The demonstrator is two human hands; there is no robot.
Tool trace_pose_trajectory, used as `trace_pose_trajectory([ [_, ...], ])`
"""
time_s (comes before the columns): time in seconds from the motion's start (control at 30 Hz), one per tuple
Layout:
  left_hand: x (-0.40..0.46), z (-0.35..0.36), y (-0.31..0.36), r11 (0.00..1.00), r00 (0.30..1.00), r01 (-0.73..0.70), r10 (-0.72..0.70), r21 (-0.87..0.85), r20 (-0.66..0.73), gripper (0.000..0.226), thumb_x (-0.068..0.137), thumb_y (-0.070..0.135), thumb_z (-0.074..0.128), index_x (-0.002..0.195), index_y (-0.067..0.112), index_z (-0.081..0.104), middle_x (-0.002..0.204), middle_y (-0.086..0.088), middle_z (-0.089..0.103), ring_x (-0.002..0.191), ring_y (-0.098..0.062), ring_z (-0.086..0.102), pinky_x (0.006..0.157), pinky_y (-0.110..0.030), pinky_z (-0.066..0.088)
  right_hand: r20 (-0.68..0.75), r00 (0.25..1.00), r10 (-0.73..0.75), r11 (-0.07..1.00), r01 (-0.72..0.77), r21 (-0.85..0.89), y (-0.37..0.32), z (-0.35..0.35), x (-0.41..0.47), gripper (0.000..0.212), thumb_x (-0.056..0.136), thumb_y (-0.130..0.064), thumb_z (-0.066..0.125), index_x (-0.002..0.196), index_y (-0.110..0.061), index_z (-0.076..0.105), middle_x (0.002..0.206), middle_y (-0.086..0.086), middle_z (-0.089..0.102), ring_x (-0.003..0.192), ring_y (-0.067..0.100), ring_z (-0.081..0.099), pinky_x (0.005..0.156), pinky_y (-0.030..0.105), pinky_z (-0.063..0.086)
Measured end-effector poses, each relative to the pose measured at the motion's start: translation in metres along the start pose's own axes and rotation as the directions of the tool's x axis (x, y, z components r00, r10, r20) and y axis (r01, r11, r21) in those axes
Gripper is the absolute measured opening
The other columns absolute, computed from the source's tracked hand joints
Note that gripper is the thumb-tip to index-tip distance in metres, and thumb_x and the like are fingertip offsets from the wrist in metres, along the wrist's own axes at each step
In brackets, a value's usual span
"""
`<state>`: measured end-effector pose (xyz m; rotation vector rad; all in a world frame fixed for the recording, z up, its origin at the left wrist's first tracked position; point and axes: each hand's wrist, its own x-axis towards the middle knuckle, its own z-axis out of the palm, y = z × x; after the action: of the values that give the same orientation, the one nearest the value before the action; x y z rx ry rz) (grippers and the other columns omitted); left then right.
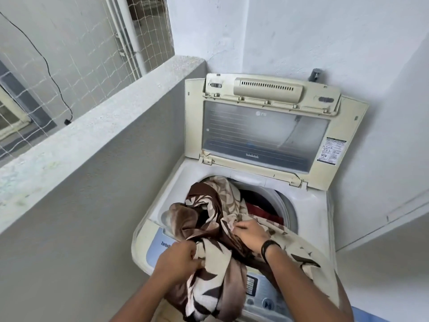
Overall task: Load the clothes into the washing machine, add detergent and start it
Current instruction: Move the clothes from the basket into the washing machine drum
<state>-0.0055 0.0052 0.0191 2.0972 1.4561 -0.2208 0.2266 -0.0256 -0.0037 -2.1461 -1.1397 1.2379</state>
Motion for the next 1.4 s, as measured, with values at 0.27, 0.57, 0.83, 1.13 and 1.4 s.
trace_pose_trajectory([
  [0.27,0.034,-0.063,0.074,0.311,0.927,-0.371,0.189,-0.875,-0.325,0.025,0.092,0.003,0.068,0.117,0.003,0.065,0.11,-0.002,0.075,0.099,-0.008,0.07,0.084,-0.025,0.053,-0.179,0.984,0.008,1.0,-0.008,-0.003,0.007,-0.052,-0.008,0.022,0.095,-0.032,0.061,0.102,-0.016,0.074,0.1,0.001,0.073,0.097,0.021,0.066,0.085,0.034,0.052],
  [0.57,0.035,-0.028,0.055,0.84,0.924,-0.239,0.351,-0.487,0.153,0.094,0.07,0.03,0.091,0.15,0.029,0.041,0.134,0.012,0.055,0.118,0.003,0.056,0.101,-0.012,0.043,-0.058,0.963,0.263,0.891,-0.266,-0.368,0.037,-0.097,-0.034,0.078,0.068,-0.07,0.071,0.121,-0.014,0.059,0.119,0.006,0.064,0.106,0.024,0.062,0.082,0.03,0.046],
  [0.83,0.029,0.011,0.036,0.968,0.975,-0.208,0.217,-0.144,0.049,0.016,0.069,0.033,0.084,0.072,0.038,0.068,0.088,0.015,0.072,0.085,-0.004,0.065,0.078,-0.029,0.053,0.227,0.958,0.177,0.859,-0.038,-0.511,0.029,-0.034,-0.028,0.007,0.088,-0.01,0.059,0.081,-0.01,0.06,0.074,0.006,0.057,0.085,0.029,0.069,0.056,0.021,0.044],
  [1.13,0.033,-0.008,0.039,0.794,0.838,-0.269,-0.086,-0.545,-0.539,0.007,0.084,0.024,0.079,0.085,0.029,0.074,0.088,0.006,0.059,0.078,-0.002,0.059,0.071,-0.015,0.044,-0.121,0.991,-0.056,0.366,0.133,0.921,-0.063,-0.073,-0.015,0.007,0.098,-0.001,0.054,0.094,-0.004,0.058,0.078,0.02,0.066,0.061,0.025,0.07,0.058,0.033,0.061],
  [1.4,0.048,-0.002,0.056,0.749,0.921,-0.267,0.013,-0.607,-0.388,0.054,0.082,0.022,0.08,0.132,0.025,0.06,0.12,0.005,0.066,0.11,-0.005,0.061,0.1,-0.031,0.048,-0.081,0.978,-0.19,0.749,0.198,0.632,-0.063,-0.09,0.002,0.043,0.095,-0.012,0.063,0.133,-0.03,0.052,0.132,0.001,0.057,0.125,0.024,0.057,0.103,0.042,0.047],
])
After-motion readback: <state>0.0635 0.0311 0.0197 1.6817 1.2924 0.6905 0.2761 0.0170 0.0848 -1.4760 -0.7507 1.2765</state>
